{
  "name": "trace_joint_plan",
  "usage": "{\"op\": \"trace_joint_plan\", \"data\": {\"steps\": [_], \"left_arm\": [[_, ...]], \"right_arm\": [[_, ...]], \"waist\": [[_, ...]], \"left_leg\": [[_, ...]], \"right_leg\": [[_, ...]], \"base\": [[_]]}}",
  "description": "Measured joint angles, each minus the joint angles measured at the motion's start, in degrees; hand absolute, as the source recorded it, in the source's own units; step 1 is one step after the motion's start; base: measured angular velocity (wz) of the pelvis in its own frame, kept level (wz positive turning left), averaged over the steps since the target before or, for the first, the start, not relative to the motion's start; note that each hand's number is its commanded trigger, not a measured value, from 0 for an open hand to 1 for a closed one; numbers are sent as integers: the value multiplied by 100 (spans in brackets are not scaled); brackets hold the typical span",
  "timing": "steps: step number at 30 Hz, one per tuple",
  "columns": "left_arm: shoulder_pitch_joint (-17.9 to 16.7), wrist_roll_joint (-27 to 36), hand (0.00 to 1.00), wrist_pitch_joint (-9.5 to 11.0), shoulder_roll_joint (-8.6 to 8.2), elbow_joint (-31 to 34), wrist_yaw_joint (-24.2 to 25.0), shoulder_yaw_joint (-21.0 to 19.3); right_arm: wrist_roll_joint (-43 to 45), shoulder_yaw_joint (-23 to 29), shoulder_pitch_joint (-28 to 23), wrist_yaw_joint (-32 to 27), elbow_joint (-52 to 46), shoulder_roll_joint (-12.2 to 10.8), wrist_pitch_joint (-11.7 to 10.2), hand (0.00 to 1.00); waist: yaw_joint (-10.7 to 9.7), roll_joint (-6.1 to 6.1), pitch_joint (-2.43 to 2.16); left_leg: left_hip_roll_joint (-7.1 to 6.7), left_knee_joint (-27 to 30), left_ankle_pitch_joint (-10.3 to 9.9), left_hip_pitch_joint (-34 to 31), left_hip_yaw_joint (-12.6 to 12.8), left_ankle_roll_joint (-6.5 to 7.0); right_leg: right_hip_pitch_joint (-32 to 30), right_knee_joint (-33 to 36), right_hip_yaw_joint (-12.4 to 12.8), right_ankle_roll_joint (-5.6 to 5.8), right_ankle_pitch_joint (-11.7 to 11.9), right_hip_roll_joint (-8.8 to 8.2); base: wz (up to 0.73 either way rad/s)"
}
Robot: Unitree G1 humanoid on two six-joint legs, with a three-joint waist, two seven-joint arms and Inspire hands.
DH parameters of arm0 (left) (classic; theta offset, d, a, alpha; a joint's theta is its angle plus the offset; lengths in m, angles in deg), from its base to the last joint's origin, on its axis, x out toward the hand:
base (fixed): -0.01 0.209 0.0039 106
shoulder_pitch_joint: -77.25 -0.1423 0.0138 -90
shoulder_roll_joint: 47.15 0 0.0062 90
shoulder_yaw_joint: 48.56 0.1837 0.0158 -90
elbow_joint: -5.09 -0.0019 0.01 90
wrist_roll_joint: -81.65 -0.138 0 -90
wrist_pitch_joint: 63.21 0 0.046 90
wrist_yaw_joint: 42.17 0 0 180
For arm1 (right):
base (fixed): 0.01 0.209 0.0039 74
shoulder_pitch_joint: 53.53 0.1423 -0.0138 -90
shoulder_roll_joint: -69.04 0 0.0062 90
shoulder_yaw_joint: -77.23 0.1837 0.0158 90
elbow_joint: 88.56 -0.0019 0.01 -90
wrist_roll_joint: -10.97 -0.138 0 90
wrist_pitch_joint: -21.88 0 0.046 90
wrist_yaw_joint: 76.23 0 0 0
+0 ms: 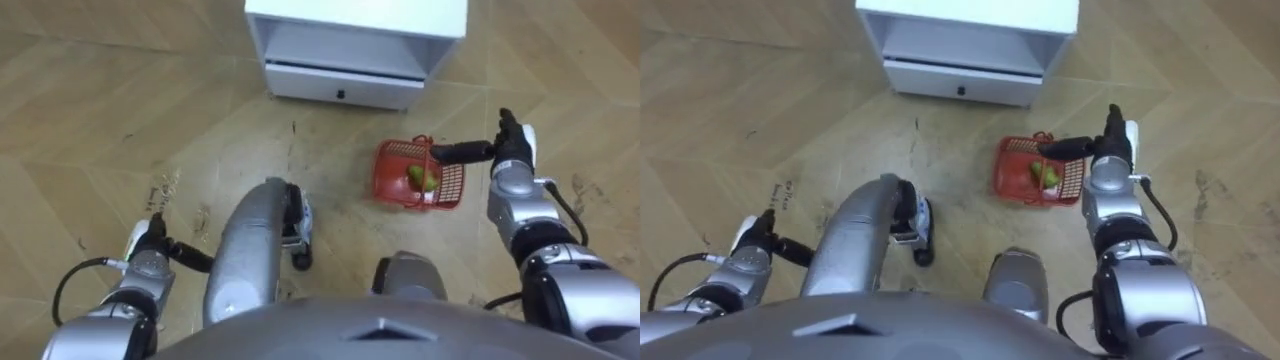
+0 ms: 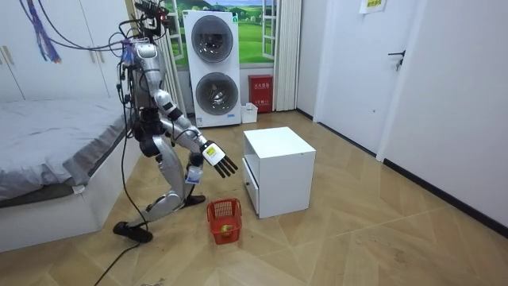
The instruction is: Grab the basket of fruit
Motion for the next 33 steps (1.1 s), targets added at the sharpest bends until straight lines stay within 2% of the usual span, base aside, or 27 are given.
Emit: {"op": "trace_joint_plan", "data": {"steps": [1,3,4,6,8,10,13,16,17,21,22,23,25,29,31,32,33], "left_arm": [[1,1,0,31,15,-57,-25,22],[32,179,0,120,77,-173,-126,140],[38,238,0,159,91,-190,-142,163],[9,383,0,286,118,-327,-289,340],[-48,560,0,341,147,-373,-332,378],[-128,689,0,354,170,-371,-341,395],[-245,738,0,354,163,-380,-338,494],[-247,788,0,392,167,-515,-340,677],[-271,787,0,412,167,-533,-345,758],[-469,792,0,450,162,-564,-359,936],[-497,792,0,454,162,-572,-359,958],[-558,793,0,460,166,-570,-359,1018],[-631,792,0,502,166,-565,-346,1155],[-708,793,0,577,166,-540,-237,1256],[-747,796,0,577,166,-540,-192,1257],[-799,805,0,576,167,-524,-175,1257],[-878,823,0,576,167,-510,-155,1257]], "right_arm": [[4,4,0,-7,-11,0,-11,0],[-13,7,3,-55,-14,4,-73,0],[-24,8,5,-71,-15,5,-78,0],[-24,8,12,-85,-122,-6,-77,0],[-23,15,48,-80,-221,-7,-80,0],[-23,22,91,-81,-220,0,-101,0],[-17,18,148,-82,-226,1,-101,0],[-21,5,121,-86,-302,1,-101,0],[-26,4,34,-87,-443,0,-101,0],[-24,0,-12,-106,-645,-11,-96,0],[-23,0,-14,-118,-646,-9,-97,0],[-23,-7,-24,-133,-647,-8,-97,0],[-24,-62,-35,-137,-649,-2,-98,0],[-26,-245,-69,-128,-649,3,-105,0],[-35,-264,-67,-102,-651,2,-107,0],[-51,-282,-72,-98,-651,1,-107,0],[-89,-284,-71,-97,-661,2,-107,0]], "waist": [[-14,-6,2],[-86,-32,16],[-96,-45,20],[-213,-42,40],[-333,-83,50],[-453,-112,53],[-498,-162,51],[-535,-198,45],[-534,-217,41],[-572,-264,27],[-585,-264,27],[-620,-274,25],[-695,-277,25],[-696,-306,28],[-686,-305,24],[-690,-309,14],[-693,-319,-4]], "left_leg": [[-2,228,-97,-111,40,44],[-28,1000,-414,-502,182,198],[-48,1169,-481,-590,226,234],[-110,1797,-700,-902,305,297],[-142,2142,-833,-1082,357,385],[-120,2416,-896,-1209,364,373],[-123,2662,-959,-1277,359,344],[-103,2763,-984,-1274,358,283],[-45,2796,-1001,-1268,363,254],[157,2877,-1022,-1261,359,95],[185,2886,-1023,-1260,352,77],[194,2893,-1013,-1261,336,-1],[187,2910,-1004,-1260,325,-101],[170,2997,-989,-1284,252,-396],[92,3134,-942,-1375,97,-533],[-31,3288,-896,-1454,-76,-624],[-97,3492,-875,-1543,-183,-669]], "right_leg": [[-113,318,64,3,-4,-42],[-466,1364,372,33,-25,-88],[-536,1595,449,54,-36,-120],[-717,2365,562,71,-47,-293],[-798,2807,613,90,-59,-411],[-815,3110,600,105,-69,-492],[-796,3404,533,74,-92,-655],[-783,3568,510,58,-111,-737],[-801,3612,522,65,-142,-736],[-897,3756,540,-41,-285,-746],[-901,3772,535,-35,-299,-741],[-902,3810,532,-42,-341,-744],[-905,3902,553,-81,-362,-738],[-898,4166,601,-205,-456,-712],[-857,4304,598,-244,-513,-663],[-763,4415,600,-242,-591,-598],[-627,4551,612,-256,-678,-523]], "base": [[5],[19],[21],[26],[36],[33],[7],[-1],[-17],[-21],[-10],[0],[0],[0],[-7],[-10],[-6]]}}
